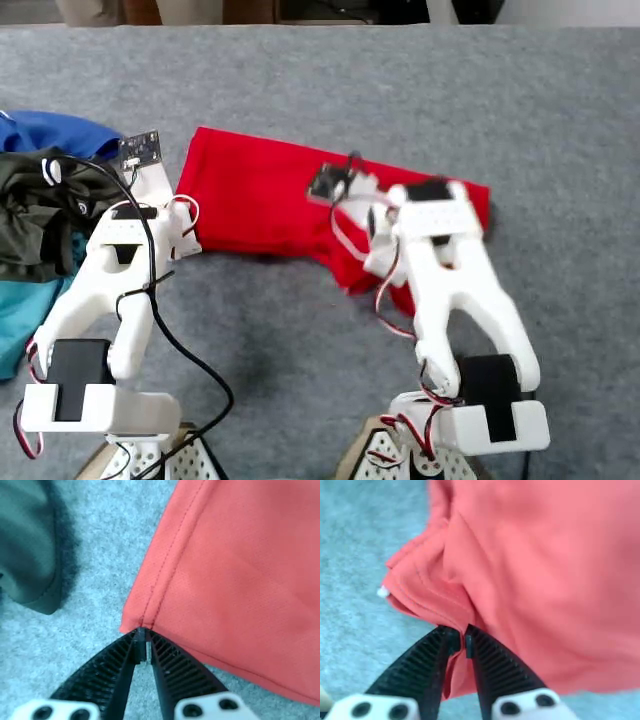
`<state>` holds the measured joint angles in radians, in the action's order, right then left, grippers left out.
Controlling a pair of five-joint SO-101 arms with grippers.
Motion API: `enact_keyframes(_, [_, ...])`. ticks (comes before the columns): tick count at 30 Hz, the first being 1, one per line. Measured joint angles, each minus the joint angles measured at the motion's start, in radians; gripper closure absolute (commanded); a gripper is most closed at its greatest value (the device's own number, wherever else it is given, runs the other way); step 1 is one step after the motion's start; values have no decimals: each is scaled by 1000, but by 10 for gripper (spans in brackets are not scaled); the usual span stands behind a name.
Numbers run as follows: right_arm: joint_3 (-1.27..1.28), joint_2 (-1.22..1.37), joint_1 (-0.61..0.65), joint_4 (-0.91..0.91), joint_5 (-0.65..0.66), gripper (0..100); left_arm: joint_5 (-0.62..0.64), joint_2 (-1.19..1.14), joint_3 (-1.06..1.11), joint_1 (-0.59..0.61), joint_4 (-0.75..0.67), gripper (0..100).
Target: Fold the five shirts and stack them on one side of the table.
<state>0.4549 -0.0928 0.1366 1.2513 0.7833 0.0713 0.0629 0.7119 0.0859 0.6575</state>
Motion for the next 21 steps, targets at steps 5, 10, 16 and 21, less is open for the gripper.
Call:
enact_keyframes(5, [-281,152,-31,112,35,995,0,0,0,0,0,980])
enact_keyframes(10, [-605,396,-72,184,80,995,0,0,0,0,0,980])
enact_keyframes(16, [-1026,704,-80,316,133,994,0,0,0,0,0,980])
enact_keyframes(21, [-1316,924,-80,404,221,894,0,0,0,0,0,980])
